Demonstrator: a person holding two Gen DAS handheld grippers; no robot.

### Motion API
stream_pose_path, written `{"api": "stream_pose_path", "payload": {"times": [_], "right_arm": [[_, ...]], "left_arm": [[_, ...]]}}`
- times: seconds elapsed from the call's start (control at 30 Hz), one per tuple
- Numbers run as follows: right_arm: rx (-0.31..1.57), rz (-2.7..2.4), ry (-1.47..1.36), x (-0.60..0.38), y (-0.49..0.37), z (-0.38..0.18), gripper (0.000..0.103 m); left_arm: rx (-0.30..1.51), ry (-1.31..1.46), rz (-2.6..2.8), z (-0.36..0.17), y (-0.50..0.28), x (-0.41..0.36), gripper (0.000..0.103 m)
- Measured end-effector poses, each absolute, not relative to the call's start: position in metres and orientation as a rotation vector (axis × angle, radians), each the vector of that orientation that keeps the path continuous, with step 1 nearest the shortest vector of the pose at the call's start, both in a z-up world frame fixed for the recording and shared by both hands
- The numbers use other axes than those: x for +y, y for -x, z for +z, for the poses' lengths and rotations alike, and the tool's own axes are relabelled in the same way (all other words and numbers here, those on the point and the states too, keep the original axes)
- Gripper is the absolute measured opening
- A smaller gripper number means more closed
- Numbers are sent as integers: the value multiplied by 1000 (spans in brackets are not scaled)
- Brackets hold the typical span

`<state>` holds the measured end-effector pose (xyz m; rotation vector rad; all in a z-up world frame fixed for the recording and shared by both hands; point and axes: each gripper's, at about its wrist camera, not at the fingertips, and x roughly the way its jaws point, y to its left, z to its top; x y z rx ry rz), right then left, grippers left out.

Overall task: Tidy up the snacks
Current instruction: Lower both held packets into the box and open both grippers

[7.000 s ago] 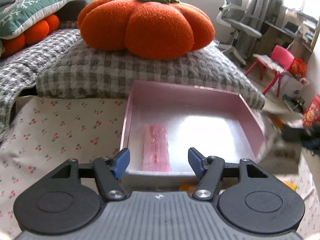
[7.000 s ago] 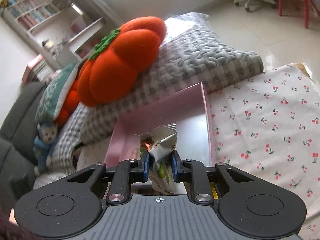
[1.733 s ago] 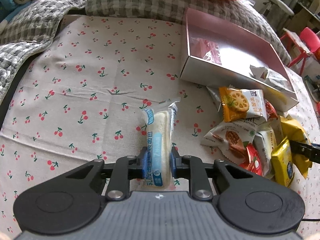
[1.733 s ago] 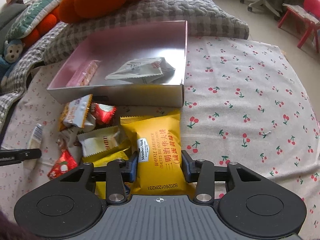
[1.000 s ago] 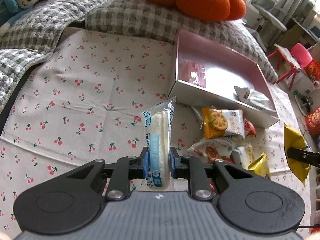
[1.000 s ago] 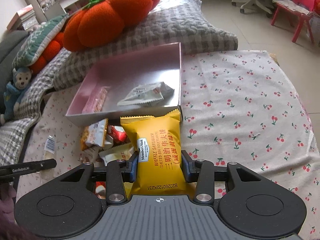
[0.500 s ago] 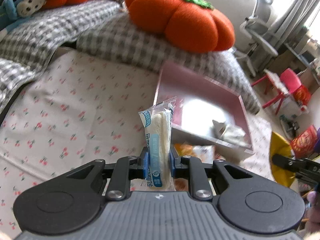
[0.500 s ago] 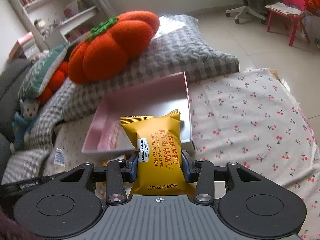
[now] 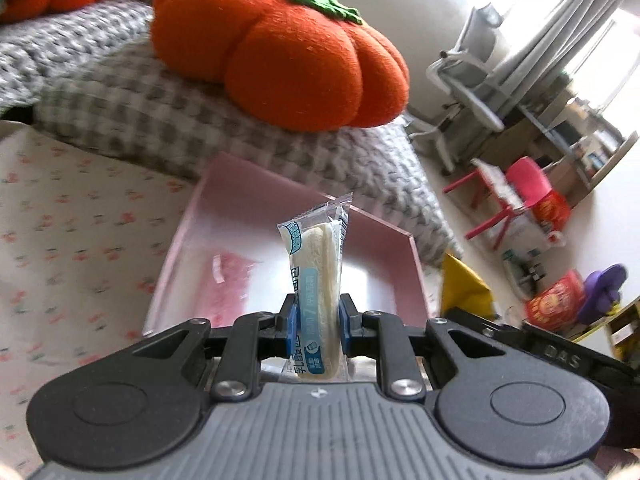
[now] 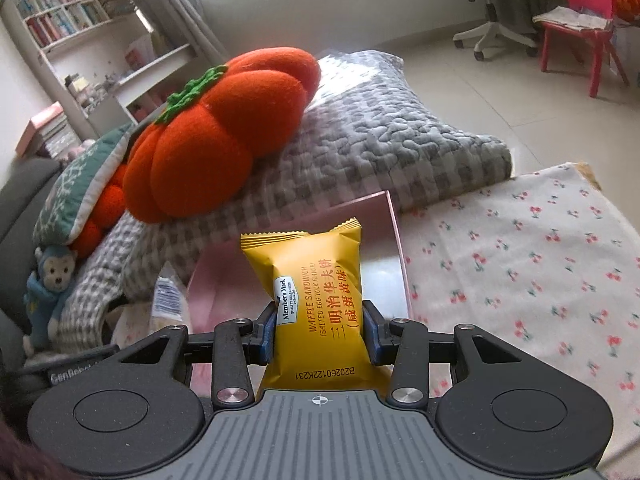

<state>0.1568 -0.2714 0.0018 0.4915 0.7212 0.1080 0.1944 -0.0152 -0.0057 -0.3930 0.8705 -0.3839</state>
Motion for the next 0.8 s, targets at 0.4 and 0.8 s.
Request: {"api": "stream_pose_path", "payload": {"times": [0.4,0.8], "right_arm": [[671,126,-477,-267,-200,-34,41],[680,117,-474,-262,-207,-48,43]], "left_arm": [[870,353,-403,-35,-213,-38,16],[899,386,-387,-51,-214,-31,12]]}}
